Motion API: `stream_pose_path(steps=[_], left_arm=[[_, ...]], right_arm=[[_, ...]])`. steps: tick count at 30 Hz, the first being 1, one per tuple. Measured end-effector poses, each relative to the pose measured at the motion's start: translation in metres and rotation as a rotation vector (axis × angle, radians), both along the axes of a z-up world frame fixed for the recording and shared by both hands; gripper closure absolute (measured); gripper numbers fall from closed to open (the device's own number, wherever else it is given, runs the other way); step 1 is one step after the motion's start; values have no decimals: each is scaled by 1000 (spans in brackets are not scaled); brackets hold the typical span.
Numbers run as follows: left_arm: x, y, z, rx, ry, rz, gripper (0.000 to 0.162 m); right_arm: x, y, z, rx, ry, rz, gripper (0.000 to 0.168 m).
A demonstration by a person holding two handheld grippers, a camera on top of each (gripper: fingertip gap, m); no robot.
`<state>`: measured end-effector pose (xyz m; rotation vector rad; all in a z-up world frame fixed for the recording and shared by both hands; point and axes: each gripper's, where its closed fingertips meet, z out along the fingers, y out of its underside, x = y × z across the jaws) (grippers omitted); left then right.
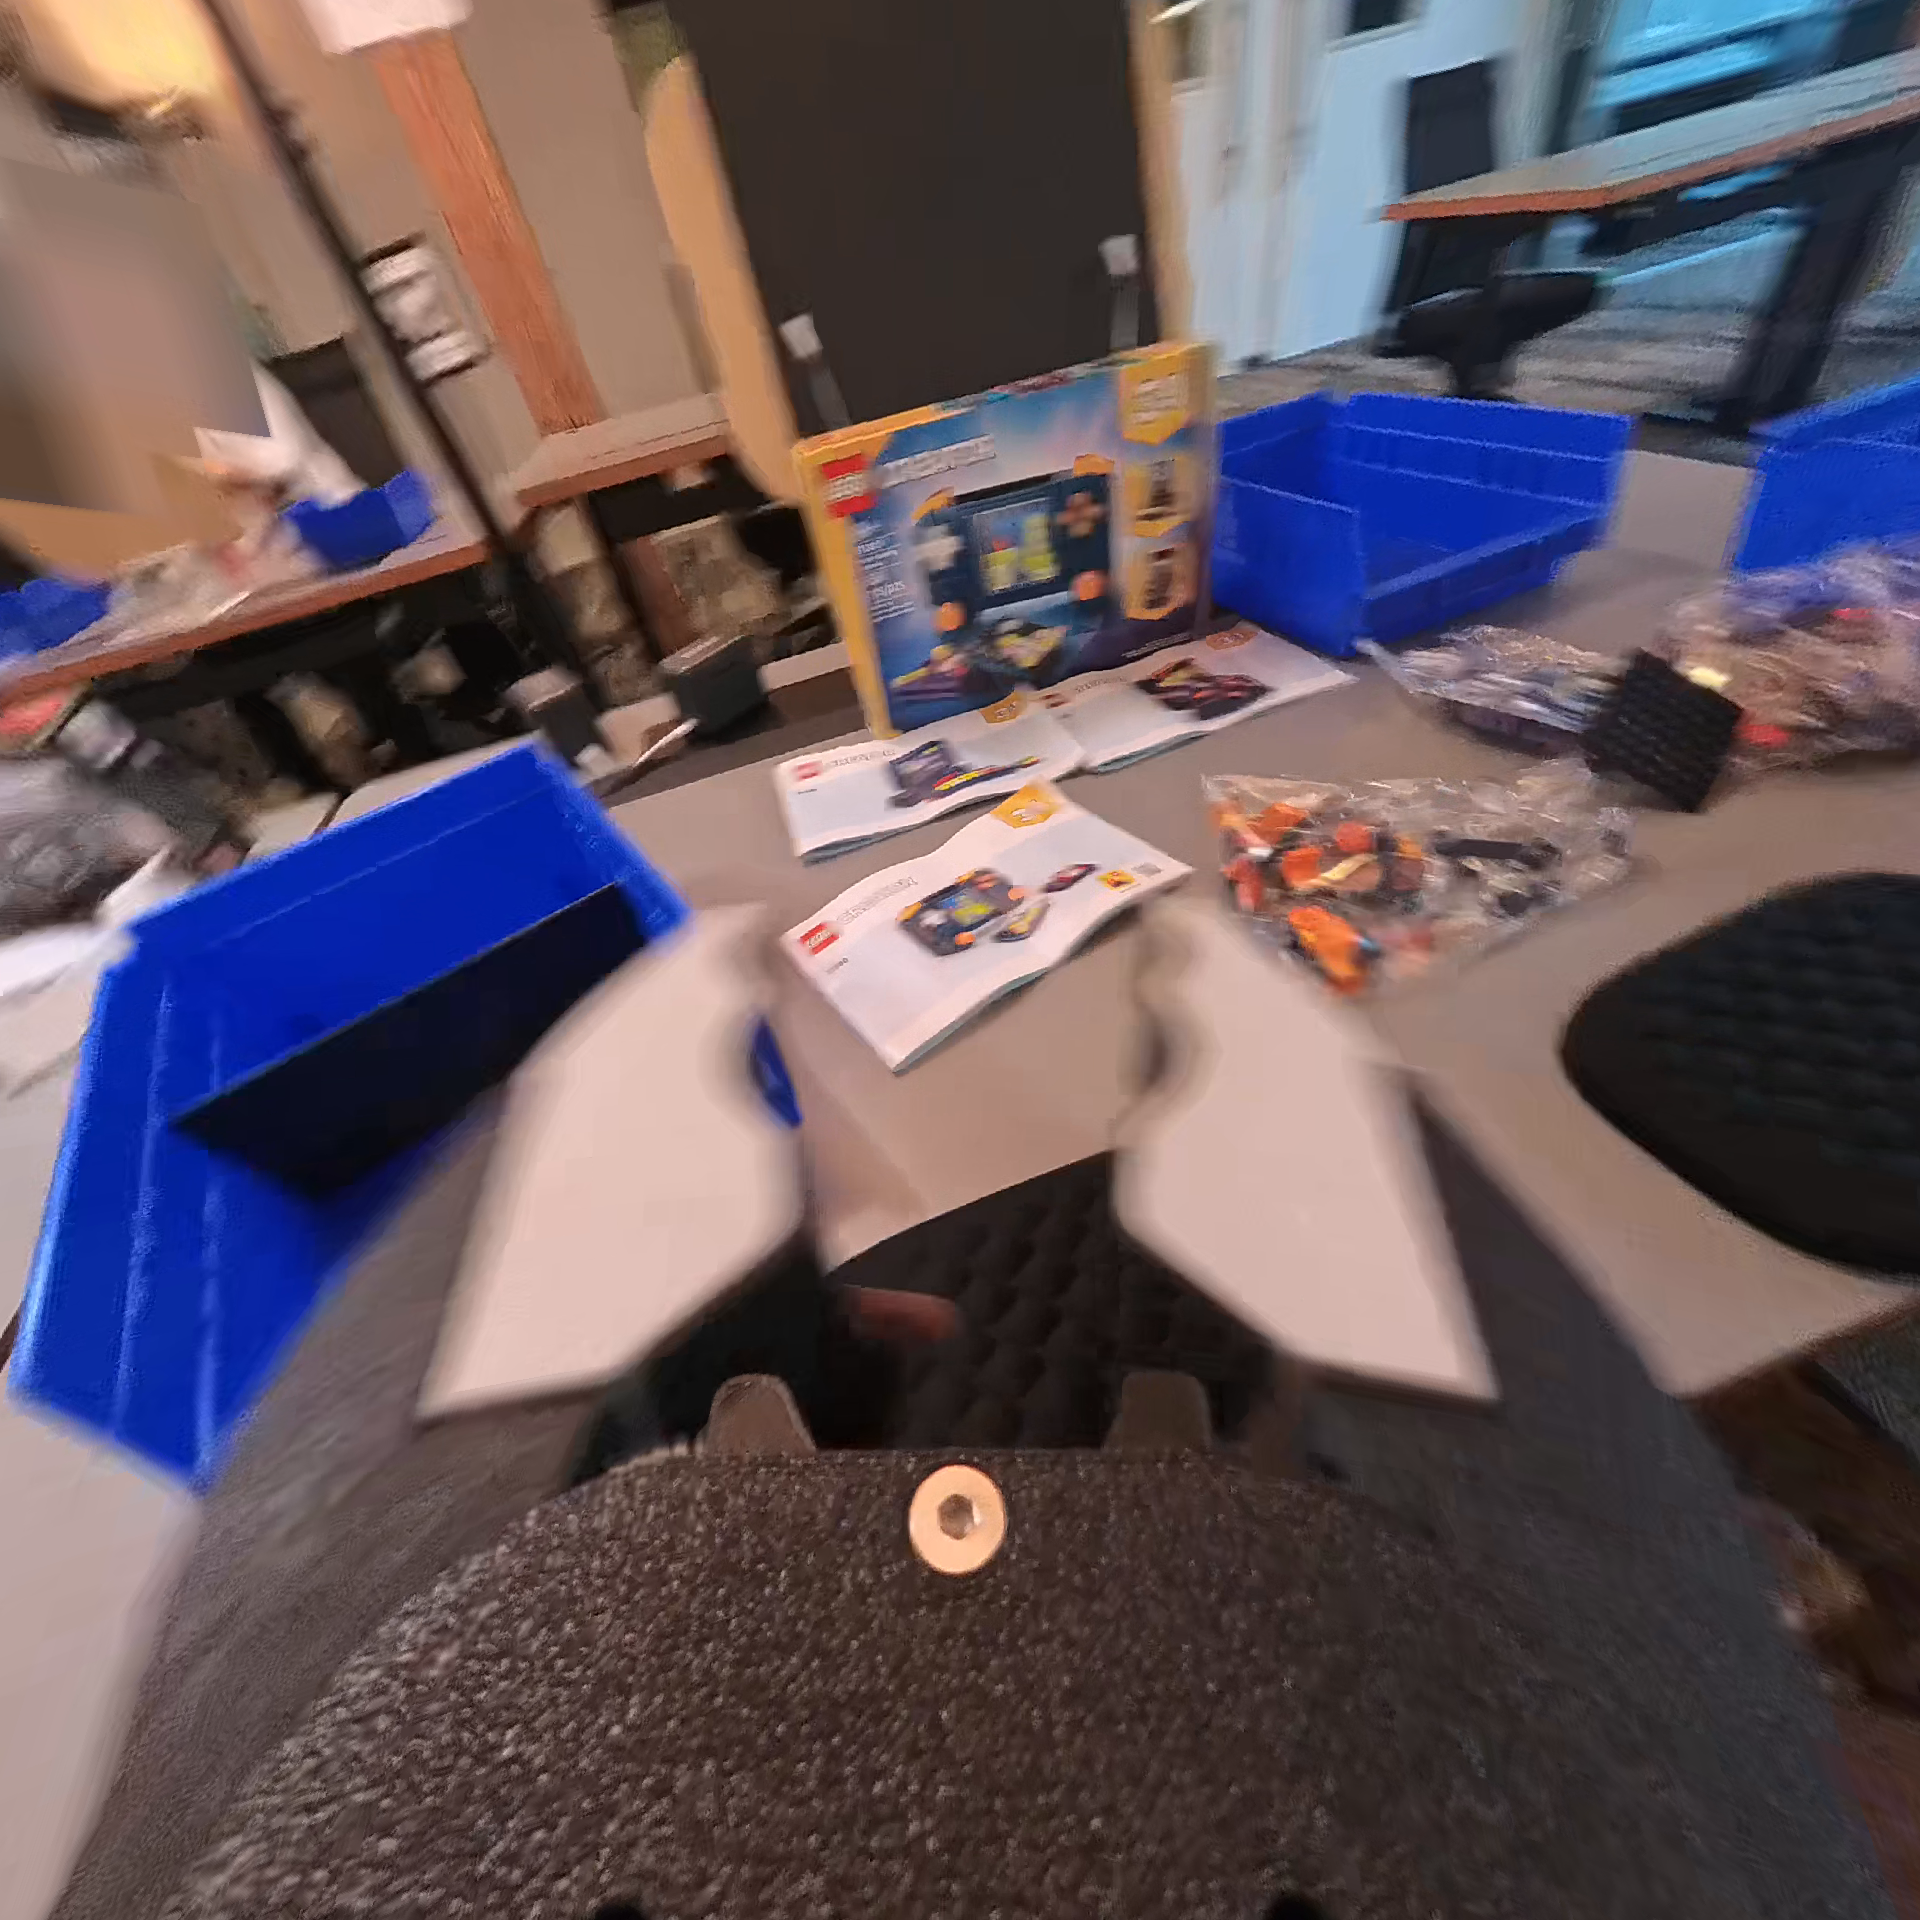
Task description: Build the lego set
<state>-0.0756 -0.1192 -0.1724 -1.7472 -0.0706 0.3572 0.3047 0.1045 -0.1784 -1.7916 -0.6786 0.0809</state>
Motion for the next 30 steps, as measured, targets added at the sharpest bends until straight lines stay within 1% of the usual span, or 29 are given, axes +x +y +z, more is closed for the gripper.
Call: stream_pose_path(steps=[1, 2, 5, 7, 8, 9, 10, 11, 12, 13, 14, 16, 20, 22, 24, 27, 29, 30], left_arm=[[6, 0, 4, 46, 12, -51, 154], [5, -2, 8, 81, -10, -45, 162], [-5, -2, -2, -2, 19, 14, 161], [-10, -2, -9, -30, 12, 37, 151], [-11, -1, -10, -29, -5, 37, 139], [-11, -1, -11, -30, -17, 38, 120], [-14, -1, -12, -38, -26, 55, 92], [-19, -1, -13, -52, -31, 93, 57], [-25, -3, -15, -74, -26, 140, 32], [-31, -5, -17, -92, -14, 177, 17], [-35, -5, -17, -93, -3, 205, 16], [-36, -6, -16, -79, -5, 209, 16], [-35, -6, -15, -81, 5, 205, 17], [-33, -5, -15, -83, 7, 192, 21], [-30, -3, -19, -95, -4, 175, 21], [-28, 0, -24, -119, 1, 164, 20], [-25, 0, -22, -112, 3, 155, 20], [-24, 0, -21, -108, 5, 150, 22]], right_arm=[[-2, -2, -3, -22, -3, 15, 168], [-3, -2, -4, -28, -10, 19, 168], [0, 0, -3, -5, -23, -7, 168], [-1, 1, -5, -10, -33, -14, 168], [-1, 1, -6, -9, -35, -20, 168], [0, 2, -5, -2, -33, -34, 164], [1, 4, -4, 3, -26, -51, 145], [2, 6, -4, -2, -20, -73, 108], [4, 8, -6, -14, -27, -98, 72], [7, 10, -8, -21, -46, -121, 48], [9, 12, -10, -14, -64, -138, 36], [8, 14, -10, -2, -65, -144, 30], [6, 13, -7, 18, -55, -137, 36], [4, 11, -8, 8, -58, -122, 41], [1, 11, -9, 6, -59, -112, 44], [-8, 10, -15, -10, -70, -90, 43], [-12, 10, -17, -11, -76, -81, 41], [-14, 10, -18, -14, -77, -74, 44]])
